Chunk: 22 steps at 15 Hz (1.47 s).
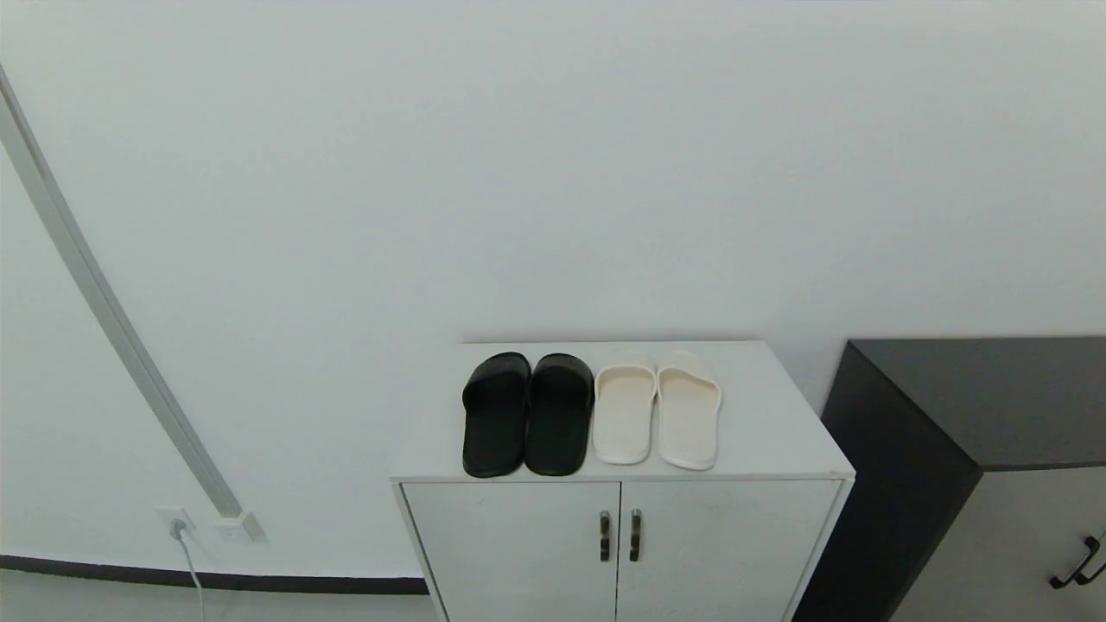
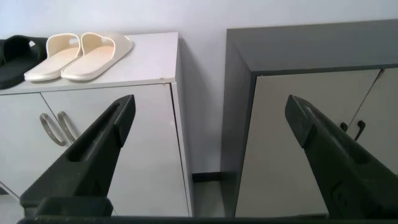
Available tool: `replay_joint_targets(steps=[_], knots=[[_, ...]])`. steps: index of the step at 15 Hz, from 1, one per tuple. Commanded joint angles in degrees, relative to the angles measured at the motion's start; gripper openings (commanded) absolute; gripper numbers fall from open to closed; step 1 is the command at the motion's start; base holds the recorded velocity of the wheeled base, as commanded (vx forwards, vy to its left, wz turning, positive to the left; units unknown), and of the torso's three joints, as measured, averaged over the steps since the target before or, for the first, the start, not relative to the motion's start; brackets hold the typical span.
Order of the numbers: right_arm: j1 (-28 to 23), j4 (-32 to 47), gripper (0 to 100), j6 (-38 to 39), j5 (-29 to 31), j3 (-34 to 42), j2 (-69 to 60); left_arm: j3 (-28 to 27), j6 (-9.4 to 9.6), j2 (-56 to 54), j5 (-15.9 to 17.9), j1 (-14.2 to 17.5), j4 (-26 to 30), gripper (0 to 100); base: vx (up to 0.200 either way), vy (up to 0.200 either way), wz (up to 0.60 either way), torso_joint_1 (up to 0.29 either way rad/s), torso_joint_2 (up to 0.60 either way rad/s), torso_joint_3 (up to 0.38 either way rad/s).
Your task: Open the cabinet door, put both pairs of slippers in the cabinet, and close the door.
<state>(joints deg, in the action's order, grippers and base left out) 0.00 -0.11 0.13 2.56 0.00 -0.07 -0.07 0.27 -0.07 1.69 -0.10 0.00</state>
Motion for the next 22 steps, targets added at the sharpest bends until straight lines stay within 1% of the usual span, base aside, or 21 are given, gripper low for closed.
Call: replay_joint_targets(steps=[1, 11, 12, 13, 14, 15, 16, 17, 18, 19, 21, 22], knots=[[0.0, -0.07, 100, 0.04, -0.01, 0.0, 0.07, -0.01, 0.0, 0.07, 0.06, 0.01, 0.0, 0, 0.0, 0.0, 0.0, 0.0, 0.0, 0.0], [0.0, -0.07, 100, -0.66, -0.1, -0.09, 0.07, -0.01, 0.08, 0.07, 0.15, 0.01, 0.0, 0, 0.0, 0.0, 0.0, 0.0, 0.0, 0.0], [0.18, -0.77, 100, -0.49, -0.71, -1.23, 0.78, -0.01, 0.08, 0.07, 0.33, 0.01, 0.09, 0, 0.0, 0.0, 0.0, 0.0, 0.0, 0.0], [1.41, -0.24, 100, 5.49, -2.03, -11.6, 6.66, -0.01, 0.52, 0.07, 0.68, 0.01, 0.09, 0, 0.0, 0.0, 0.0, 0.0, 0.0, 0.0], [2.02, 2.22, 100, 7.25, -3.79, -14.94, 12.55, -0.01, 0.61, 0.07, 0.68, 0.01, 0.09, 0, 0.0, 0.0, 0.0, 0.0, 0.0, 0.0], [2.02, 2.83, 100, 7.16, -5.64, -15.21, 20.46, -0.01, 0.61, 0.07, 0.68, 0.01, 0.09, 0, 0.0, 0.0, 0.0, 0.0, 0.0, 0.0], [2.37, 1.16, 100, 7.34, -6.87, -14.85, 26.88, -0.01, 0.52, 0.07, 0.68, 0.01, 0.09, 0, 0.0, 0.0, 0.0, 0.0, 0.0, 0.0], [3.25, -2.79, 100, 7.16, -7.66, -13.97, 34.0, -0.01, 0.52, 0.07, 0.68, 0.01, 0.09, 0, 0.0, 0.0, 0.0, 0.0, 0.0, 0.0], [4.04, -5.69, 100, 7.16, -7.83, -13.62, 36.99, -0.01, 0.52, 0.07, 0.68, 0.01, 0.09, 0, 0.0, 0.0, 0.0, 0.0, 0.0, 0.0], [7.73, -13.25, 100, 7.42, -7.48, -13.54, 44.81, -0.01, 0.43, 0.07, 0.68, 0.01, 0.09, 0, 0.0, 0.0, 0.0, 0.0, 0.0, 0.0], [10.11, -21.6, 100, 7.69, -6.08, -14.77, 54.3, -0.01, 0.35, 0.07, 0.68, 0.01, 0.09, 0, 0.0, 0.0, 0.0, 0.0, 0.0, 0.0], [11.78, -24.59, 100, 8.04, -5.2, -16.35, 57.47, -0.01, 0.26, 0.07, 0.68, 0.01, 0.09, 0, 0.0, 0.0, 0.0, 0.0, 0.0, 0.0]])
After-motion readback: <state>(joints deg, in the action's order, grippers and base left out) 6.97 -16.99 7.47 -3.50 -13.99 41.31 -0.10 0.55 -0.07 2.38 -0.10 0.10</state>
